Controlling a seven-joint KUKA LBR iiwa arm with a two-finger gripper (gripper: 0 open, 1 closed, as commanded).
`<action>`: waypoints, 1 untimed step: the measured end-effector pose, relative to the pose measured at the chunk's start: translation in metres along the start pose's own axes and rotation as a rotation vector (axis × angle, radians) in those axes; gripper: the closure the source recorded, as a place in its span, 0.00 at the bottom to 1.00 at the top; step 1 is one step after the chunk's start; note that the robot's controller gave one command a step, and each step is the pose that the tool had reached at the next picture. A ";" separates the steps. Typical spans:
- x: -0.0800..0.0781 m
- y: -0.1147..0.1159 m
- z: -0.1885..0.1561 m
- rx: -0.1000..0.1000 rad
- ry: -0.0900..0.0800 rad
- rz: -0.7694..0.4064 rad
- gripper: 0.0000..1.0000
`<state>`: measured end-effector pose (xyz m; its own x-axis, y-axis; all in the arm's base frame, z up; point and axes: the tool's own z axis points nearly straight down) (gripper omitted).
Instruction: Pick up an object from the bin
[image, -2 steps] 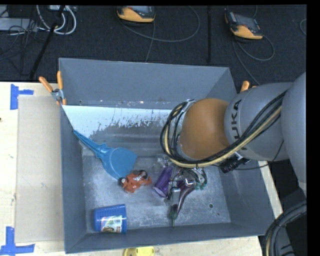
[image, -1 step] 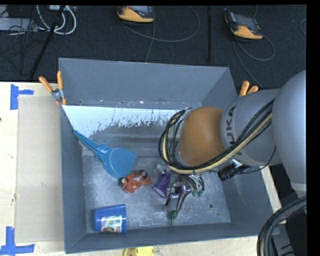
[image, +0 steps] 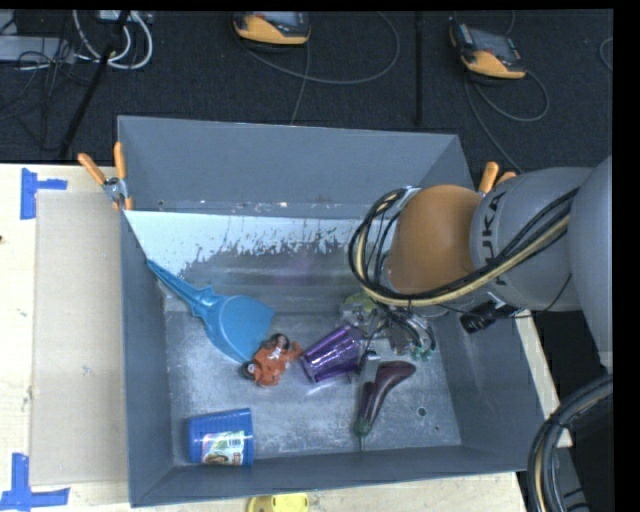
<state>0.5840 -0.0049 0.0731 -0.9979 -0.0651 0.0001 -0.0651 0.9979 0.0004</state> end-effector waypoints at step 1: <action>0.000 0.000 0.000 0.000 0.000 0.001 1.00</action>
Offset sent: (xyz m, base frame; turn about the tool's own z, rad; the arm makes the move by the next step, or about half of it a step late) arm -0.0008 0.0029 0.1080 -0.0018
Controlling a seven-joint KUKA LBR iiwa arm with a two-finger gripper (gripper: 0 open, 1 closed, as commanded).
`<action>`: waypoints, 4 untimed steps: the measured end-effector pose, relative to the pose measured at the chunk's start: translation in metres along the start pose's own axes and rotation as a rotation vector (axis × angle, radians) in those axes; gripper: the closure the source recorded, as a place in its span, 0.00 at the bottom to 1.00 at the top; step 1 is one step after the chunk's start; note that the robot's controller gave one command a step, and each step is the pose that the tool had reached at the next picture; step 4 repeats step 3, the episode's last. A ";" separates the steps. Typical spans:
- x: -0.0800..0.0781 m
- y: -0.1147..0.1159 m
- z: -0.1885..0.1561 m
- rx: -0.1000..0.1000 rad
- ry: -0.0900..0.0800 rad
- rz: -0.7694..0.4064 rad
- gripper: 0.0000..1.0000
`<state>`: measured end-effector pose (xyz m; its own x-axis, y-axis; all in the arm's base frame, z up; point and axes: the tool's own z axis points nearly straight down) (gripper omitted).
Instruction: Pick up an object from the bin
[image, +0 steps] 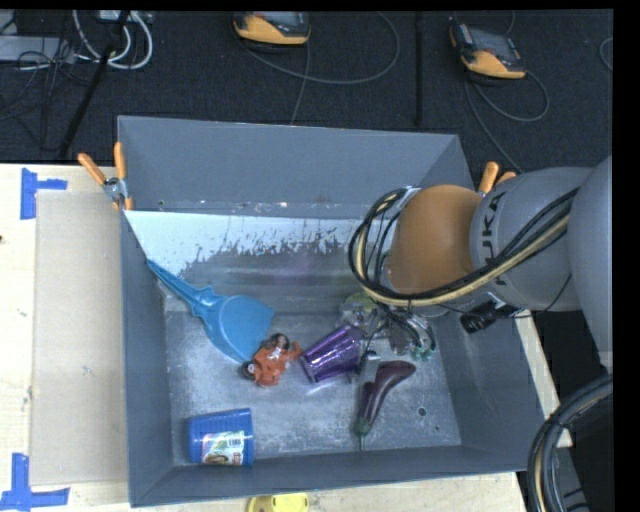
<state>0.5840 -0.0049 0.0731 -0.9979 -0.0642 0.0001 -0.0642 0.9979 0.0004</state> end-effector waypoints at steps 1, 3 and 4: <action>0.000 0.002 -0.107 0.000 -0.001 0.001 1.00; -0.010 0.001 -0.158 0.000 0.005 0.003 1.00; -0.010 0.001 -0.158 0.000 0.005 0.003 1.00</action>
Offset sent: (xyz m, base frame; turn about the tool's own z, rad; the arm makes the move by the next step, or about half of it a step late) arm 0.0000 0.0000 0.0000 0.0000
